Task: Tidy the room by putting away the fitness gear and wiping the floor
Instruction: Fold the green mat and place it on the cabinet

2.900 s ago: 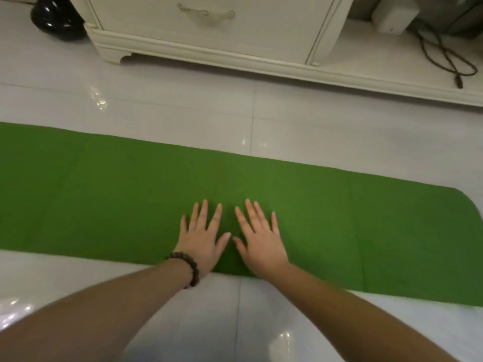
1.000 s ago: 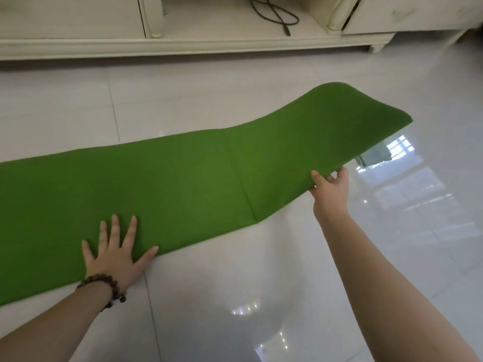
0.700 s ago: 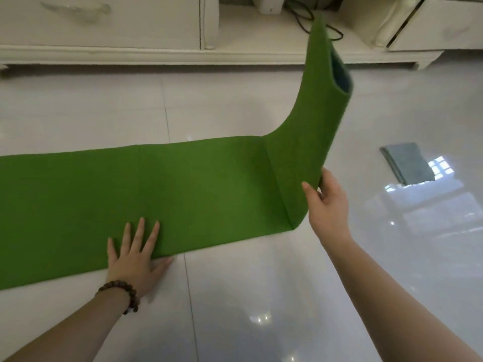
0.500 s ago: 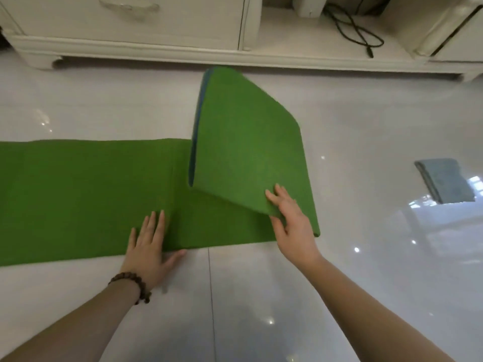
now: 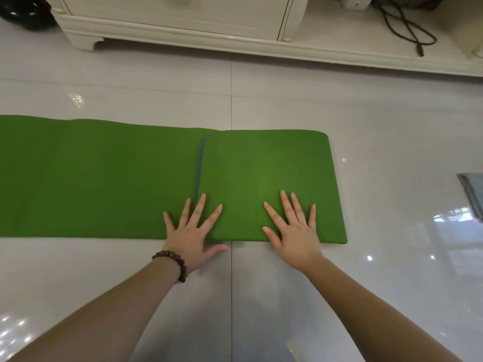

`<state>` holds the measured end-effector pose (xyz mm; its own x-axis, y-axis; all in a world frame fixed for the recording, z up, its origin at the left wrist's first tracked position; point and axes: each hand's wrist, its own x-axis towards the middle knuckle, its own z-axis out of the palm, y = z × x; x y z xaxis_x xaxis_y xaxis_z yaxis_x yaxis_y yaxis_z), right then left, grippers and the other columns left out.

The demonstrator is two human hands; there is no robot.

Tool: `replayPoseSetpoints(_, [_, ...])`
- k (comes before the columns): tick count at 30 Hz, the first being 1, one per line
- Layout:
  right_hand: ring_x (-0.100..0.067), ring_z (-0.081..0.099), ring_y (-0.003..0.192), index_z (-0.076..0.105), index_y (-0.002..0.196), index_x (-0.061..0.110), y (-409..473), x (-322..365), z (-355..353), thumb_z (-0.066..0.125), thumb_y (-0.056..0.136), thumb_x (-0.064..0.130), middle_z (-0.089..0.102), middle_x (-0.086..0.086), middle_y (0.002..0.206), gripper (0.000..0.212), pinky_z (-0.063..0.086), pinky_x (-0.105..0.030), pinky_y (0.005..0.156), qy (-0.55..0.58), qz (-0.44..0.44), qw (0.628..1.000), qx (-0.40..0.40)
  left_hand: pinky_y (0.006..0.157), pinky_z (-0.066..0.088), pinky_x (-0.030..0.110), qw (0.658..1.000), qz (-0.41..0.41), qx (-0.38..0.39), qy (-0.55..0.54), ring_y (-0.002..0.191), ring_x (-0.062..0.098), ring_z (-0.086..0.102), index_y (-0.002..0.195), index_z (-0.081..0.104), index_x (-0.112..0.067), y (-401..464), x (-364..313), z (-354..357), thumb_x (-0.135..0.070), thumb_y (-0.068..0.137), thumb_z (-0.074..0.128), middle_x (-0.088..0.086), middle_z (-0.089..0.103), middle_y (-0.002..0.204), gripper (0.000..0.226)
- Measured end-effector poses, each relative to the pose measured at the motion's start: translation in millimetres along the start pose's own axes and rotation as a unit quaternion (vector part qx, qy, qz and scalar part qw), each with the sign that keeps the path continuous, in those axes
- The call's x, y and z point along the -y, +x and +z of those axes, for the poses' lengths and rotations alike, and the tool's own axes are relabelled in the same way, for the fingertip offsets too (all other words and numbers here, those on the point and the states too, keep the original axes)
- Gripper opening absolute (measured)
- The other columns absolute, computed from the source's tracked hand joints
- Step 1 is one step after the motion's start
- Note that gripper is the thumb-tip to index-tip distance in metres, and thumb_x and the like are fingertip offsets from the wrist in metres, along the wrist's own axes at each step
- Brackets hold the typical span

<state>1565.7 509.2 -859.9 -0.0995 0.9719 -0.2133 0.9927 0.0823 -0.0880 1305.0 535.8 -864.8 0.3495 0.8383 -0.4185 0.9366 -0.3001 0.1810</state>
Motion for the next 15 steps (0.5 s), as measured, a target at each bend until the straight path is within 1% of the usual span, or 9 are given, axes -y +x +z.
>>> replayPoseSetpoints(3, [-0.024, -0.023, 0.143, -0.013, 0.146, 0.044, 2.4, 2.4, 6.1, -0.014, 0.083, 0.072, -0.017, -0.003, 0.158, 0.068, -0.013, -0.063, 0.110, -0.040, 0.001, 0.998, 0.043, 0.109, -0.007, 0.066, 0.999, -0.008, 0.033, 0.033, 0.139, 0.029, -0.030, 0.132, -0.033, -0.048, 8.2, -4.3, 0.0, -0.080, 0.062, -0.012, 0.000, -0.043, 0.147, 0.080])
replayPoseSetpoints(6, [-0.030, -0.020, 0.144, -0.012, 0.146, 0.047, 7.4, 0.3, 1.7, -0.001, 0.078, 0.084, -0.019, -0.003, 0.157, 0.078, -0.018, -0.064, 0.107, -0.050, -0.024, 0.998, 0.034, 0.116, -0.006, 0.051, 1.000, 0.020, -0.002, 0.002, 0.144, 0.038, -0.016, 0.141, -0.018, -0.037, 18.0, -3.4, -11.2, -0.073, 0.066, -0.018, 0.011, -0.019, 0.158, 0.083])
replayPoseSetpoints(8, [-0.034, -0.006, 0.146, -0.003, 0.148, 0.047, 10.4, -4.0, 2.2, 0.011, 0.085, 0.079, -0.006, -0.006, 0.159, 0.072, -0.009, -0.067, 0.108, -0.065, -0.037, 0.997, 0.001, 0.116, 0.012, 0.053, 0.996, 0.043, -0.069, -0.032, 0.144, 0.044, 0.007, 0.150, 0.017, -0.027, 23.8, -3.6, -18.6, -0.066, 0.084, 0.007, 0.020, 0.011, 0.158, 0.077])
replayPoseSetpoints(9, [-0.035, 0.002, 0.146, 0.002, 0.149, 0.046, 11.0, -6.1, 4.4, 0.013, 0.088, 0.073, 0.002, -0.008, 0.160, 0.068, -0.002, -0.068, 0.109, -0.065, -0.034, 0.997, -0.010, 0.112, 0.020, 0.057, 0.993, 0.055, -0.097, -0.037, 0.141, 0.047, 0.018, 0.147, 0.032, -0.024, 25.1, -3.2, -17.9, -0.059, 0.089, 0.022, 0.022, 0.023, 0.154, 0.069])
replayPoseSetpoints(10, [-0.034, 0.007, 0.146, 0.006, 0.149, 0.045, 10.8, -7.8, 7.8, 0.013, 0.090, 0.069, 0.009, -0.010, 0.159, 0.065, 0.003, -0.069, 0.109, -0.063, -0.030, 0.997, -0.012, 0.110, 0.022, 0.059, 0.991, 0.066, -0.113, -0.042, 0.140, 0.048, 0.021, 0.146, 0.036, -0.024, 26.1, -1.5, -10.3, -0.056, 0.090, 0.031, 0.020, 0.025, 0.154, 0.064])
replayPoseSetpoints(11, [-0.034, 0.009, 0.146, 0.008, 0.149, 0.044, 10.4, -8.8, 11.4, 0.010, 0.091, 0.067, 0.012, -0.011, 0.159, 0.062, 0.005, -0.069, 0.109, -0.065, -0.028, 0.998, -0.004, 0.114, 0.018, 0.057, 0.993, 0.056, -0.096, -0.048, 0.142, 0.046, 0.015, 0.148, 0.026, -0.030, 23.4, -0.6, -3.0, -0.057, 0.090, 0.033, 0.016, 0.016, 0.157, 0.064])
replayPoseSetpoints(12, [-0.034, 0.009, 0.146, 0.009, 0.149, 0.044, 10.1, -9.4, 14.6, 0.007, 0.092, 0.065, 0.015, -0.011, 0.158, 0.061, 0.005, -0.069, 0.108, -0.069, -0.030, 0.997, 0.005, 0.117, 0.009, 0.053, 0.994, 0.042, -0.088, -0.050, 0.145, 0.041, 0.006, 0.149, 0.009, -0.039, 19.5, 1.6, 9.0, -0.061, 0.090, 0.031, 0.010, 0.002, 0.159, 0.066])
replayPoseSetpoints(14, [-0.035, 0.014, 0.145, 0.013, 0.148, 0.045, 11.1, -9.8, 15.1, 0.007, 0.092, 0.064, 0.020, -0.011, 0.157, 0.059, 0.004, -0.068, 0.107, -0.077, -0.038, 0.996, 0.007, 0.116, -0.004, 0.045, 0.994, 0.029, -0.096, -0.039, 0.146, 0.031, -0.010, 0.141, -0.020, -0.052, 7.6, 5.2, 28.5, -0.066, 0.089, 0.028, 0.003, -0.016, 0.157, 0.072])
replayPoseSetpoints(15, [-0.036, 0.016, 0.144, 0.016, 0.147, 0.044, 11.5, -10.1, 12.9, 0.011, 0.092, 0.062, 0.023, -0.010, 0.156, 0.058, 0.004, -0.067, 0.107, -0.078, -0.046, 0.996, 0.006, 0.116, -0.008, 0.043, 0.995, 0.027, -0.090, -0.032, 0.145, 0.026, -0.014, 0.136, -0.029, -0.054, 2.1, 5.6, 33.1, -0.064, 0.090, 0.032, 0.002, -0.021, 0.157, 0.077])
